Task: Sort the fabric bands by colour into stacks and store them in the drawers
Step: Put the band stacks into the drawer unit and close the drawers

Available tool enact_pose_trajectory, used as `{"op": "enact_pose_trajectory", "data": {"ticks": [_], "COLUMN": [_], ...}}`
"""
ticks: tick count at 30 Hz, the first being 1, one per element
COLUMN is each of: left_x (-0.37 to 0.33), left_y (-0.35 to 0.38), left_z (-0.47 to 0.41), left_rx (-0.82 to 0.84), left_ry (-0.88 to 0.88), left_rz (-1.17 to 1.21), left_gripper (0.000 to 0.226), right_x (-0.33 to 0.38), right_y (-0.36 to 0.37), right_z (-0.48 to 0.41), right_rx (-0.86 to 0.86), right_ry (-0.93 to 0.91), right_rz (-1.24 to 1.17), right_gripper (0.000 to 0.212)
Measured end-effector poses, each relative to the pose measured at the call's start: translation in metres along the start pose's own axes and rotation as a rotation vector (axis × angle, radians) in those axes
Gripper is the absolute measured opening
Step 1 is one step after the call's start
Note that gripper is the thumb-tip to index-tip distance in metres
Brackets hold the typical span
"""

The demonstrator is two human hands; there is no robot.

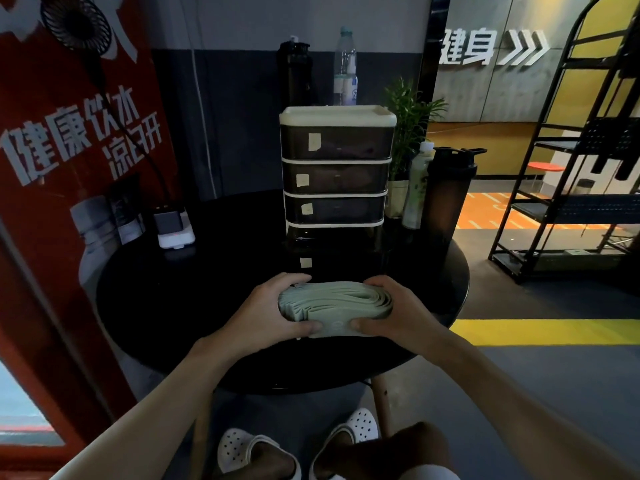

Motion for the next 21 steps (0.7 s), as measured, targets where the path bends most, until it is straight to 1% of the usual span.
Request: {"op": "enact_pose_trajectory", "data": {"ticks": [3, 6, 8, 11, 13, 15, 16, 19, 21], "left_x": [0.0051, 0.0066, 0.0046, 0.0028, 0.0025, 0.0018, 0.0012, 0.0019, 0.0048], "left_y": [0.0008, 0.0037, 0.0056, 0.0035, 0.0009, 0.0004, 0.0005, -0.0014, -0.0019], "left_z": [-0.0002, -0.0011, -0.0014, -0.0008, -0.0001, 0.0011, 0.0018, 0.0036, 0.0047], "left_rx": [-0.039, 0.001, 0.022, -0.019, -0.047, -0.040, -0.038, -0.052, -0.038], "left_ry": [-0.007, -0.018, -0.015, -0.013, -0.001, 0.004, 0.005, 0.001, -0.025], "left_rz": [0.062, 0.057, 0.020, 0.018, 0.037, 0.044, 0.048, 0.068, 0.112], "left_gripper": [0.085, 0.097, 0.098, 0.079, 0.065, 0.057, 0.056, 0.060, 0.059], "right_x": [0.0009, 0.0038, 0.0048, 0.0056, 0.0049, 0.0007, -0.0012, 0.0014, 0.0047], "right_y": [0.0025, 0.0050, 0.0064, 0.0073, 0.0077, 0.0037, 0.0005, -0.0007, 0.0024], "right_z": [-0.0046, -0.0074, -0.0069, -0.0065, -0.0048, -0.0018, -0.0001, 0.0008, -0.0003], "right_rx": [-0.004, -0.028, -0.041, -0.019, 0.054, 0.098, 0.093, 0.082, 0.072], "right_ry": [-0.017, -0.038, -0.049, -0.040, -0.032, -0.006, 0.006, 0.007, -0.003], "right_rz": [-0.008, -0.007, -0.001, -0.015, -0.061, -0.114, -0.117, -0.106, -0.087], "right_gripper": [0.063, 0.061, 0.062, 0.066, 0.075, 0.083, 0.081, 0.059, 0.051]}}
Point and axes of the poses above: each hand's wrist, its own z-axis away from the middle knuckle, its own y-axis out of the palm, x = y × z, the point moved 7 cm from there along -z, towards the middle knuckle, and after that the axes turned 6 degrees about z, right-handed, at the moved point
